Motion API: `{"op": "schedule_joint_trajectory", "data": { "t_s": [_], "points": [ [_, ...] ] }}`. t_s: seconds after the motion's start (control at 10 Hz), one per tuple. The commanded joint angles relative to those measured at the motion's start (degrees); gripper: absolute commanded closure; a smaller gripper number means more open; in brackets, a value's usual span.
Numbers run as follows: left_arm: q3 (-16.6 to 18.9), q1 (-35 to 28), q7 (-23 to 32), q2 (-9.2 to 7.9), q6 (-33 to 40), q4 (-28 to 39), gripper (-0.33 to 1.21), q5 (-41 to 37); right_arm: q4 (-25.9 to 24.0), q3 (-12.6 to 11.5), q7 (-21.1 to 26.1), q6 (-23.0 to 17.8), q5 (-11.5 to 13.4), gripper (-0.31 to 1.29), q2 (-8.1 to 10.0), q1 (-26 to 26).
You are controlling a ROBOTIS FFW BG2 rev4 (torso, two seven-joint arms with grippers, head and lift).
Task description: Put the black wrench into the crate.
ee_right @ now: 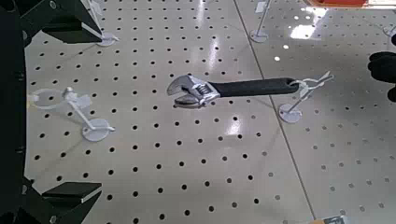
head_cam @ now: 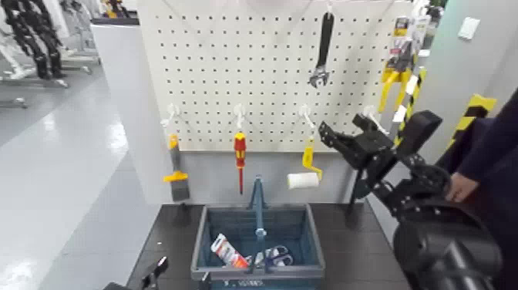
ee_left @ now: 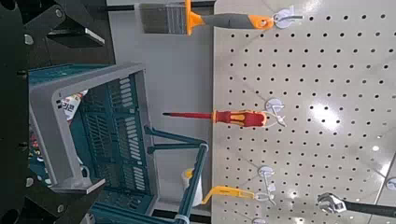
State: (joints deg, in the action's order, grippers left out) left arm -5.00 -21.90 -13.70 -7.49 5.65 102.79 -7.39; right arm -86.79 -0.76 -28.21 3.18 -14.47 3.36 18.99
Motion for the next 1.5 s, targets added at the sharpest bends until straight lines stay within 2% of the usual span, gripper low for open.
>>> {"op": "schedule_joint_trajectory", "data": {
  "t_s": [0.1,0.7,1.1,1.2,1.3,1.4,1.5],
  "points": [
    [-0.54,0.54,-0.01,-0.24,-0.20,-0.22,0.24,-0.43,2.33,0.68,-0.80,-0.54,-0.56,0.17,0.59,5.27],
    [-1.42,1.68,-0.54,-0.59,-0.55,-0.58,0.24,-0.60,9.71,3.67,-4.40,-2.38,-3.19,0.19,1.73,15.20],
    [-1.77,2.03,-0.63,-0.77,-0.73,-0.66,0.24,-0.69,13.58,5.16,-7.92,-1.33,-5.13,0.24,2.44,19.42],
    [-1.86,2.03,-0.72,-0.86,-0.73,-0.66,0.24,-0.78,13.84,5.25,-8.01,-0.98,-5.57,0.32,2.44,19.86],
    [-1.86,2.12,-0.72,-0.86,-0.73,-0.66,0.24,-0.78,13.93,5.25,-8.27,-0.89,-5.74,0.65,2.44,20.04],
    [-1.86,2.12,-0.72,-0.86,-0.82,-0.66,0.24,-0.69,13.93,5.25,-8.18,-1.51,-5.83,1.06,2.44,20.04],
    [-2.04,2.21,-0.72,-0.94,-0.82,-0.66,0.24,-0.69,13.84,5.69,-8.27,-1.51,-5.48,1.08,2.44,20.21]
  ]
}}
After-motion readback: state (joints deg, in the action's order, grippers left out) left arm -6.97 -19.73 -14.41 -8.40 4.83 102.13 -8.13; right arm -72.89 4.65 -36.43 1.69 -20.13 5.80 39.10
